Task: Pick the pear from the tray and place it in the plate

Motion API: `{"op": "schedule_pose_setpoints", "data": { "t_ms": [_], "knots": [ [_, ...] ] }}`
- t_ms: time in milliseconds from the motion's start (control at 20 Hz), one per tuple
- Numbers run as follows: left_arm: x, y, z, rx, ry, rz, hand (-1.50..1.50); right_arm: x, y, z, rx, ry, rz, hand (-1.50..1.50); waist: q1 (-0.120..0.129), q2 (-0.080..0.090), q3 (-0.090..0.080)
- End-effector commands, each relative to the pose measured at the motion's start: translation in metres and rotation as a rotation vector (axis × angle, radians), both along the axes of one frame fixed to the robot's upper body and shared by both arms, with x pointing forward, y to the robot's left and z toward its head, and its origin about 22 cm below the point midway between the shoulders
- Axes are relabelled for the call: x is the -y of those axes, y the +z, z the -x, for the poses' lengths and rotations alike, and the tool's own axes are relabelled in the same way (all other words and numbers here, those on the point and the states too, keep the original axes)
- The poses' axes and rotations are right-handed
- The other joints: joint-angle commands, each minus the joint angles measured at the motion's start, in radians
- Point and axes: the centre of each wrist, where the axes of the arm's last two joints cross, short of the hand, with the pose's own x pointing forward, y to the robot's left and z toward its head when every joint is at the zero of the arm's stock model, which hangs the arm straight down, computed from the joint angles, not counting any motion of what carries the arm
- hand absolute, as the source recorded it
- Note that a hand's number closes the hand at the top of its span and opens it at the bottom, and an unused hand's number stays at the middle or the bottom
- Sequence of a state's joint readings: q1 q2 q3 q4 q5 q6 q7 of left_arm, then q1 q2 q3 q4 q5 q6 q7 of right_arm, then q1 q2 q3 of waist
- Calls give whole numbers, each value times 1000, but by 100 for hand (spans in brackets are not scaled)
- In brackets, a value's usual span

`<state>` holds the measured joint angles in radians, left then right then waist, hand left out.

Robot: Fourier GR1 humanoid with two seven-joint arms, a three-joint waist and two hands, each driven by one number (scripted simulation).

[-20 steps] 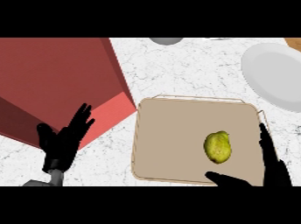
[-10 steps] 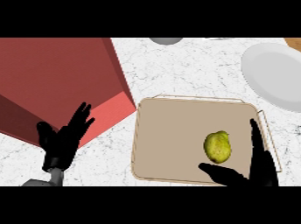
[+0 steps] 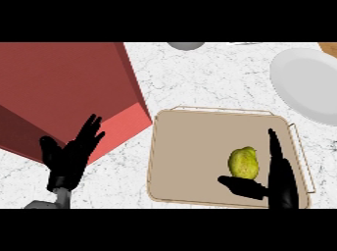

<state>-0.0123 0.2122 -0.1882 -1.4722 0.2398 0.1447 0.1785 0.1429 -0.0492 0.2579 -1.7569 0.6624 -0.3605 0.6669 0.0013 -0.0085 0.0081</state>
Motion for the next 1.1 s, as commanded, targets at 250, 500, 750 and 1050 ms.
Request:
{"op": "schedule_pose_setpoints", "data": {
  "t_ms": [250, 500, 750, 1050],
  "knots": [
    [0, -20, 3, -75, 30, -10, 0, -5, -14, -20, -42, 125, 101, 150, 0, 10, -8],
    [18, -17, 5, -90, 24, -16, 0, -4, -6, -13, -34, 85, 143, 150, -4, 8, -8],
    [-4, -14, 16, -64, 4, -23, 0, 0, -25, 6, -52, 515, 373, 150, 11, 7, -9],
    [-1, -8, 9, -76, 32, -7, 0, 15, 5, 32, 114, 951, 544, 150, -11, 3, -9]
  ]
}}
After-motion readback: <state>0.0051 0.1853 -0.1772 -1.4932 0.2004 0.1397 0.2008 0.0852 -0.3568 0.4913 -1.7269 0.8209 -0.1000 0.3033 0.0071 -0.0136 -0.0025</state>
